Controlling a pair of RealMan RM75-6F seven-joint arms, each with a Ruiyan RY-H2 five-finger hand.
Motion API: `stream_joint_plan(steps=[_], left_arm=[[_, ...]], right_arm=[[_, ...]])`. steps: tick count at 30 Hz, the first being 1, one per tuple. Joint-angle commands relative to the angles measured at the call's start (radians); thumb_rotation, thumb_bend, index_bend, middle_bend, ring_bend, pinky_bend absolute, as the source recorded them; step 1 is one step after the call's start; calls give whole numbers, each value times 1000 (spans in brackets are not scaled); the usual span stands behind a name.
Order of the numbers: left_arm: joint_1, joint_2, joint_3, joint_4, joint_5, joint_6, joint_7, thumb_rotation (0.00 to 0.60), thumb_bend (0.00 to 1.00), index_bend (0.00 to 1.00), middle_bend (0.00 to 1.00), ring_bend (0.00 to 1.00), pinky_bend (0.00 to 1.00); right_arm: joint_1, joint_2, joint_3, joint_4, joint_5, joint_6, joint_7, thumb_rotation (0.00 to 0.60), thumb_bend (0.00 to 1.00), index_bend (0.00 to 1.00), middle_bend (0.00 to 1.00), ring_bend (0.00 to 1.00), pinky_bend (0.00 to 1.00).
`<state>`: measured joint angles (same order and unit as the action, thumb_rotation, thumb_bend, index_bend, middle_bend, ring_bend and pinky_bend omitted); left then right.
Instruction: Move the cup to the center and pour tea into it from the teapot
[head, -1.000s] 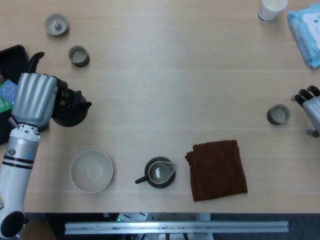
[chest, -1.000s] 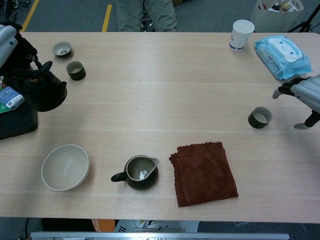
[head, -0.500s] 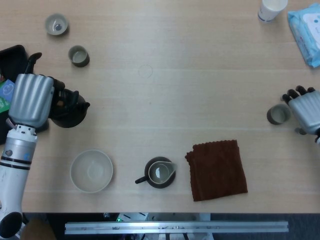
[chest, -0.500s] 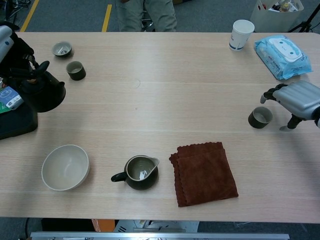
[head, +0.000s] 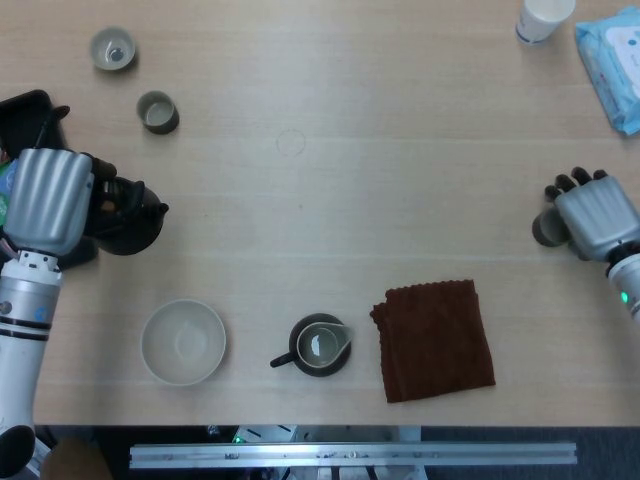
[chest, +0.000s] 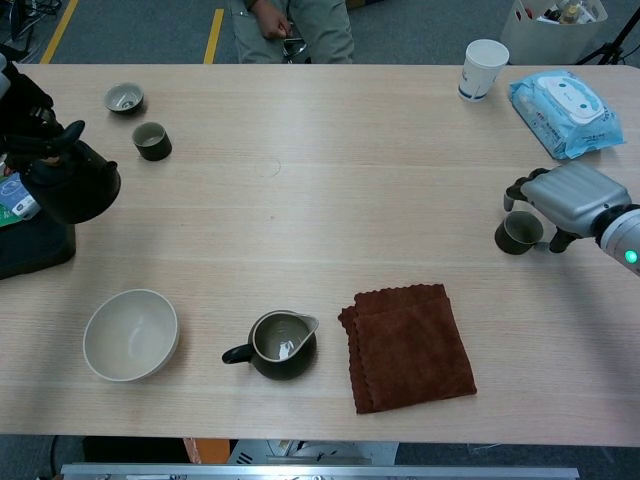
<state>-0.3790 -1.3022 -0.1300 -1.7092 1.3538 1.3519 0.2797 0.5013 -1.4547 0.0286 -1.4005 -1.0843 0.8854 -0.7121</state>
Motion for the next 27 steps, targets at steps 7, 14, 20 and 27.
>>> stream_joint_plan(steps=[7,14,20,27], left_arm=[[9,12,-1,2,6,5,-14,417,350,971,1000,910,153],[12,27,-4,-11,9,6,-9,414,350,969,1000,910,153],[11,36,-7,-40,13,8,9,423,350,969,1000,910,153],[16,55,-4,-74,25,15,29,431,350,968,1000,909,153]], right_arm=[[27,-7,-2,-30,55,15,-39,600,214,412,262,194,321],[77,9,38,-122,62,9,-21,600,217,428,262,194,321],[169,-12,96,-227,145,-8,-78,600,217,428,262,194,321],[304,-101,130,-273,328,12,-213,600,217,428,262,194,321]])
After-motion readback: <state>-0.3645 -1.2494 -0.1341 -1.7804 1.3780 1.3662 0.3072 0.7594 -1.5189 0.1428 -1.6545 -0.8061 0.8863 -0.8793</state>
